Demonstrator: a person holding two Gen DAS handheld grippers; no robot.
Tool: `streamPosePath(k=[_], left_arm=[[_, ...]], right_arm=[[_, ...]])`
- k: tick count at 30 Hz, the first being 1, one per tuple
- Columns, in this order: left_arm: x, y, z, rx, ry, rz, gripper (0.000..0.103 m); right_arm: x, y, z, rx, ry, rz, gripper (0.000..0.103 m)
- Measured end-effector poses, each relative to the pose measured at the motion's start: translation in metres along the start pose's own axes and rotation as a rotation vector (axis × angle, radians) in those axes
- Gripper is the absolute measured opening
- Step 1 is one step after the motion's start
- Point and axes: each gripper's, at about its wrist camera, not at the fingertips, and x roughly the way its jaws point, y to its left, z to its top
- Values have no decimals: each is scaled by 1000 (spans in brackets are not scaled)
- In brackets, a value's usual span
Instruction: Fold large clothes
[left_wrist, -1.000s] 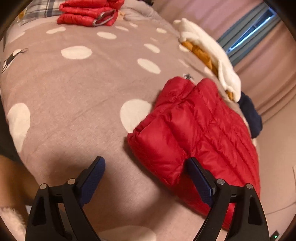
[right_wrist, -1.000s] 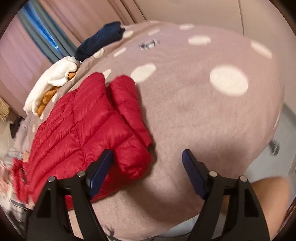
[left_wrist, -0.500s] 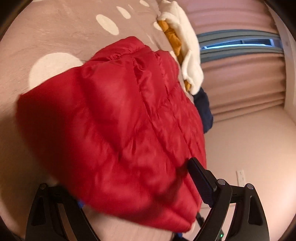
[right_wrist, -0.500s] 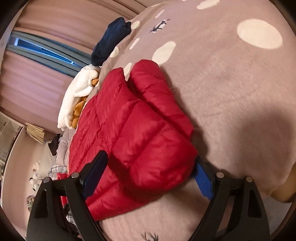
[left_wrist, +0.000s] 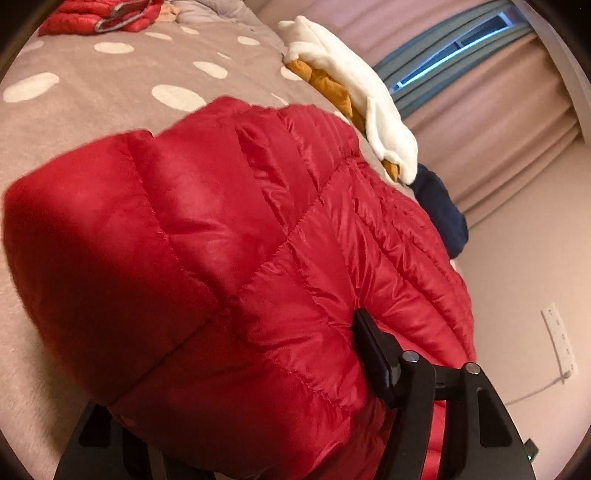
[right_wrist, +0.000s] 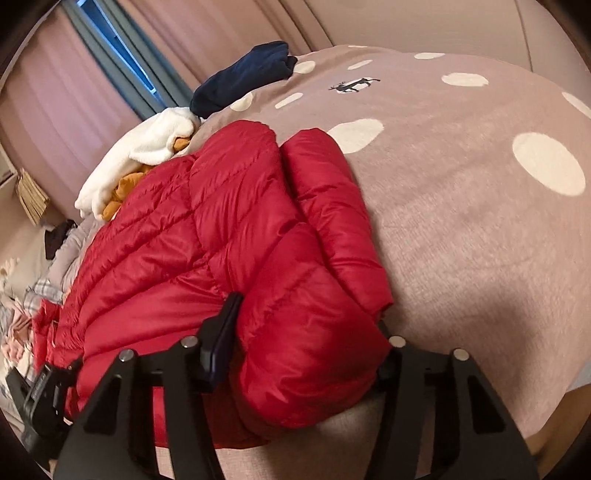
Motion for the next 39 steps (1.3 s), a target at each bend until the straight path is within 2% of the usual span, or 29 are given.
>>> streamPosePath(k=[5, 8, 10, 12, 18, 22, 24, 29, 32, 36, 39], left_arm=[[-8, 8, 16, -52, 11, -33, 46], [-24, -1, 27, 25, -53, 71, 40], [-39, -11, 36, 103, -128, 142, 38], [-56, -13, 45, 129, -189, 167, 38], [-90, -18, 62, 136, -244, 126, 38], [-102, -44, 45, 261, -289, 133, 38], [-100, -66, 41, 326, -302, 83, 38], [-109, -99, 25, 392, -269, -104, 38], [-103, -115, 14, 446, -244, -135, 38], [-84, -126, -5, 514, -144, -187, 40], [-60, -117, -7, 433, -21, -223, 42]], right_arm=[[1, 6, 2, -6, 10, 18, 41], [4, 27, -1, -84, 42, 34, 37], [9, 44, -7, -120, 59, 47, 36], [14, 60, -15, -161, 75, 63, 36], [34, 98, -33, -267, 126, 66, 36], [40, 97, -30, -290, 136, 53, 36], [42, 92, -28, -281, 147, 73, 36], [45, 90, -30, -266, 150, 94, 35], [43, 92, -32, -272, 145, 92, 35], [43, 87, -32, -256, 145, 112, 35], [42, 82, -32, -235, 146, 141, 35]])
